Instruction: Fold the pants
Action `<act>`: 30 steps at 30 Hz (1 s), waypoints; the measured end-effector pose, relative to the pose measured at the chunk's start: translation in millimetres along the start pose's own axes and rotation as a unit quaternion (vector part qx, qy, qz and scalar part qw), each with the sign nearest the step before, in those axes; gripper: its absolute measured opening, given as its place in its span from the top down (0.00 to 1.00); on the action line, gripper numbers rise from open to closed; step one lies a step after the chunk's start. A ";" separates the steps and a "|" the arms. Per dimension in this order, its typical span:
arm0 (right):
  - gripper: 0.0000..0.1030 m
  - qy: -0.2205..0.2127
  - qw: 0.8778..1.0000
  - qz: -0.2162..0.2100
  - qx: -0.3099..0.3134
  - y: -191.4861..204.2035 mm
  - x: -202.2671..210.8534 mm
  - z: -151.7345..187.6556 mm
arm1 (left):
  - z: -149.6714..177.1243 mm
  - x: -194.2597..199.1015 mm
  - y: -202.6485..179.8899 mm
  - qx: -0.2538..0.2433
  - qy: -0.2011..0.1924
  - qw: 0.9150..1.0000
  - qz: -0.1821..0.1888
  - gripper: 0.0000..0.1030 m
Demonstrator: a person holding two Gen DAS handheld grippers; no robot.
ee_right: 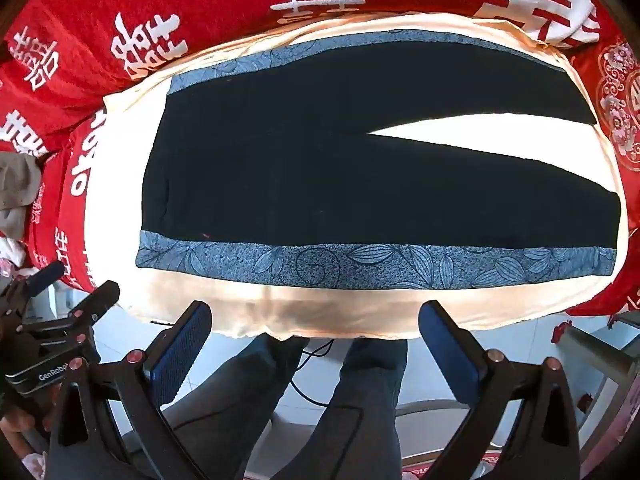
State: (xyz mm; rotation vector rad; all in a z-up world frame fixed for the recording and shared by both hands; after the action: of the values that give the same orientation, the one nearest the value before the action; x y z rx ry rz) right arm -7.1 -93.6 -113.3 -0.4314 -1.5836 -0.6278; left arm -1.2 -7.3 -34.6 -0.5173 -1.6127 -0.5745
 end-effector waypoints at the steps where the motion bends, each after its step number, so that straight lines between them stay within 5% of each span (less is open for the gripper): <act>1: 0.00 0.001 1.000 0.001 0.002 1.2 -0.5 -0.3 | -0.6 0.0 -1.2 -0.002 0.003 1.000 0.003 0.00; 30: 0.00 -0.003 1.000 0.025 0.010 -1.5 8.1 -3.4 | -8.4 9.4 -0.9 0.009 -0.010 1.000 -0.015 0.00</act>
State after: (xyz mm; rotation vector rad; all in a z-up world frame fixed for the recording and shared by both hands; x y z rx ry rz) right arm -6.2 -97.6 -105.4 -0.4579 -1.5791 -0.5727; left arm 3.6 -13.3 -24.6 -0.4881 -1.6465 -0.5794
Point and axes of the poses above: each gripper's, at about its wrist camera, not at the fingertips, and x roughly against the way its jaws point, y to its left, z to its underside, the point moved 5 cm from there along -x, roughly the way its jaws point, and after that the axes turned 8 degrees about x, right-handed, at the moved point
